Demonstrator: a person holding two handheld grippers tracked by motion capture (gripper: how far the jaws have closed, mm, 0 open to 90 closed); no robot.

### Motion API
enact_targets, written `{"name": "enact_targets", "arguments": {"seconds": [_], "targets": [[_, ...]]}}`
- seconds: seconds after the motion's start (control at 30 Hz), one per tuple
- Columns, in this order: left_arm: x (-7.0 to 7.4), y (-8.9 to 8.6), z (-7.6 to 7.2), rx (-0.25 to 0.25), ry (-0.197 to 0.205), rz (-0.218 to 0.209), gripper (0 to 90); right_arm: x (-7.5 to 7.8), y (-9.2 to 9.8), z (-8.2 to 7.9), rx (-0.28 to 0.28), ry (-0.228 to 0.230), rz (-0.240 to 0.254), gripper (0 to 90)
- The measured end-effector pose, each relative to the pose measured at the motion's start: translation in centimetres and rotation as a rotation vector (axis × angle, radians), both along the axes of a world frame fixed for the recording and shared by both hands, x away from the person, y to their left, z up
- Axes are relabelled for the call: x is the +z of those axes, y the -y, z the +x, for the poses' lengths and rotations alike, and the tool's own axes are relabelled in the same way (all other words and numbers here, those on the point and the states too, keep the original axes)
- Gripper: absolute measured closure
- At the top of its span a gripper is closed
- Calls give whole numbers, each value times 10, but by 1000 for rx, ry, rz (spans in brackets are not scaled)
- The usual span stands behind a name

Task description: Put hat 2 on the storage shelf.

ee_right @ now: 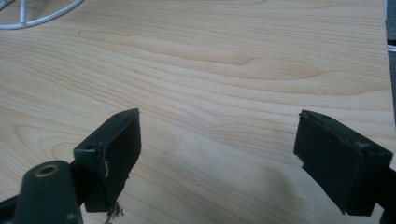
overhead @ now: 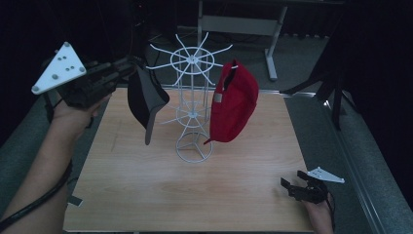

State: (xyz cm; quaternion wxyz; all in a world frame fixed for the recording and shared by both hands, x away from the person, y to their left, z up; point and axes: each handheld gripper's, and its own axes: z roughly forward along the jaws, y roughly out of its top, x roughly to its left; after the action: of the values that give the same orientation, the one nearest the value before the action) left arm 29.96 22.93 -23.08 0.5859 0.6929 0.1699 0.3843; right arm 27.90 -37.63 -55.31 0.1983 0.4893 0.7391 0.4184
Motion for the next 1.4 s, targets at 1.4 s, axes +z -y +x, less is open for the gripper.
{"name": "enact_targets", "arguments": {"seconds": [1.4], "targets": [[-43, 19, 5, -72, -119, 25, 743, 0, 3, -1, -4, 5, 8, 147]]}}
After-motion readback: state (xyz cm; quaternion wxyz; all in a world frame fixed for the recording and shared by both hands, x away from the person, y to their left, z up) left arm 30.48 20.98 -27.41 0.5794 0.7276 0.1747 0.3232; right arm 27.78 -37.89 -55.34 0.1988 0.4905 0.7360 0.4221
